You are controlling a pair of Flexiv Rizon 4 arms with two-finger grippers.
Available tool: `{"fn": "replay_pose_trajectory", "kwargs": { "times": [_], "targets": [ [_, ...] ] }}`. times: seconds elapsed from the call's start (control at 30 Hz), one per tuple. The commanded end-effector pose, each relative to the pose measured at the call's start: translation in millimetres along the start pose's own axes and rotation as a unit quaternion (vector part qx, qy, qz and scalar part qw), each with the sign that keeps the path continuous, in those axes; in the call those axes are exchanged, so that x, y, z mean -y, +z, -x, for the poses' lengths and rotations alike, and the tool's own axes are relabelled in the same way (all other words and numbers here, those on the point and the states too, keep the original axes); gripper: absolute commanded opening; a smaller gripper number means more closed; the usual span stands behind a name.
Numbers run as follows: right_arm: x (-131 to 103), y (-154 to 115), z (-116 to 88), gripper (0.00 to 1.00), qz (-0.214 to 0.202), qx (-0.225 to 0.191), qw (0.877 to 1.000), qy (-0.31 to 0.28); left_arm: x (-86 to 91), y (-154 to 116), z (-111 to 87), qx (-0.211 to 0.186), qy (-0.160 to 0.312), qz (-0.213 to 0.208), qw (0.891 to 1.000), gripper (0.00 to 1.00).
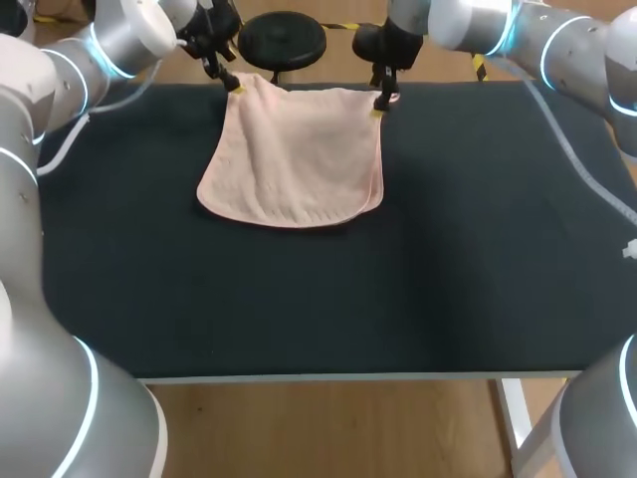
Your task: Fold the towel
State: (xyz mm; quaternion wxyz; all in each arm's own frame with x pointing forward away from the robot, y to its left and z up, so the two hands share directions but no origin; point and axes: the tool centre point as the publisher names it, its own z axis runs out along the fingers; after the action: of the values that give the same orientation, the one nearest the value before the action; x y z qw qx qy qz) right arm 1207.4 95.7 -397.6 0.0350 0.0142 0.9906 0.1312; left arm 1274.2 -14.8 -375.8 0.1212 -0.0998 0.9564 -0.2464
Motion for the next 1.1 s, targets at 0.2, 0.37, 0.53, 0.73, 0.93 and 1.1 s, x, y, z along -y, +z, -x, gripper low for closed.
{"fn": "replay_pose_trajectory", "kwargs": {
  "times": [0.2, 0.37, 0.53, 0.73, 0.93, 1.1],
  "targets": [
    [3, 9, -1, 1.0, 0.009, -0.019, 1.0, 0.012, -7.7, 48, 52.7, -0.136, 0.0, 0.003, 0.991, 1.0],
    [6, 11, 3, 1.0, 0.006, -0.015, 1.0, 0.014, -8.6, 51, 59.4, -0.133, 0.001, 0.005, 0.991, 1.0],
    [9, 13, 19, 1.0, 0.0, -0.004, 1.0, 0.015, -7.2, 54, 69.4, -0.127, 0.007, 0.006, 0.992, 1.0],
    [7, 20, 32, 1.0, 0.005, -0.014, 1.0, 0.012, -6.2, 55, 84.5, -0.122, 0.01, 0.005, 0.993, 1.0],
    [7, 27, 43, 1.0, 0.011, -0.024, 0.999, 0.018, -9.0, 61, 95.5, -0.125, 0.013, 0.009, 0.992, 1.0],
    [11, 30, 50, 1.0, 0.009, -0.028, 0.999, 0.021, -10.7, 65, 103.9, -0.131, 0.015, 0.01, 0.991, 1.0]
  ]
}}
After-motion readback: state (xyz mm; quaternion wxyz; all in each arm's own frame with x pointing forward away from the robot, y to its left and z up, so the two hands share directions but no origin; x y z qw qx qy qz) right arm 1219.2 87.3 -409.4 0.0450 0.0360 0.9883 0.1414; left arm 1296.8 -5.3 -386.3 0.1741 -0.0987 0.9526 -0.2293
